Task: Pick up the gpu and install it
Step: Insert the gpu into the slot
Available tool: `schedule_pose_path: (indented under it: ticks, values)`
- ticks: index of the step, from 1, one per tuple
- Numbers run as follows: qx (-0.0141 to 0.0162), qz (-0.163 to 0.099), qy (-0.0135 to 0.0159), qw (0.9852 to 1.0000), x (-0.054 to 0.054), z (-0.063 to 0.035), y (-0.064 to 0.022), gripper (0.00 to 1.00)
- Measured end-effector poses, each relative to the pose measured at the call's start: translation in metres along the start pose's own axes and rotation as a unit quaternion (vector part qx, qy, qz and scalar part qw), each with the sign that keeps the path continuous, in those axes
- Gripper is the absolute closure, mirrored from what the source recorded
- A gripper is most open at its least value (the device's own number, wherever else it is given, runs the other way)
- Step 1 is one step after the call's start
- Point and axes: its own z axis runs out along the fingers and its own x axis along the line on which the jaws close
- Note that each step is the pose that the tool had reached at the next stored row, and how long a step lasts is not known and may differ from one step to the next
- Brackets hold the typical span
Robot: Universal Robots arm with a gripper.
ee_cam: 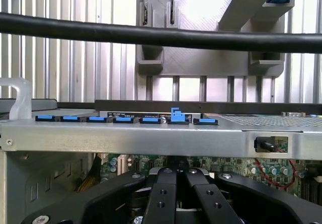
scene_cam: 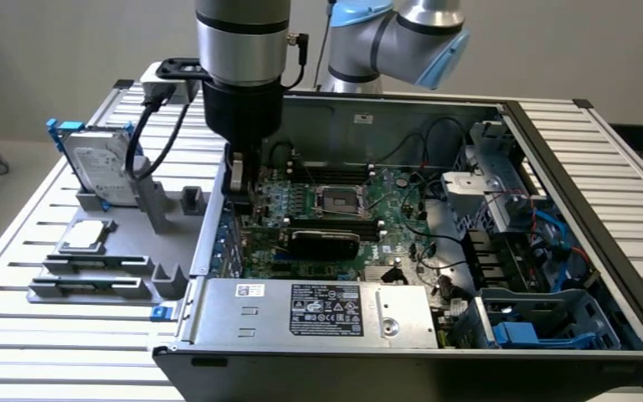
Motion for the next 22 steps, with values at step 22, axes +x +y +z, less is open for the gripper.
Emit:
schedule_pose_path:
  ticks: [22]
  values:
    - [-0.0009, 0.010, 0.0115, 0.9999, -0.0089, -0.0010, 0.0015, 0.89]
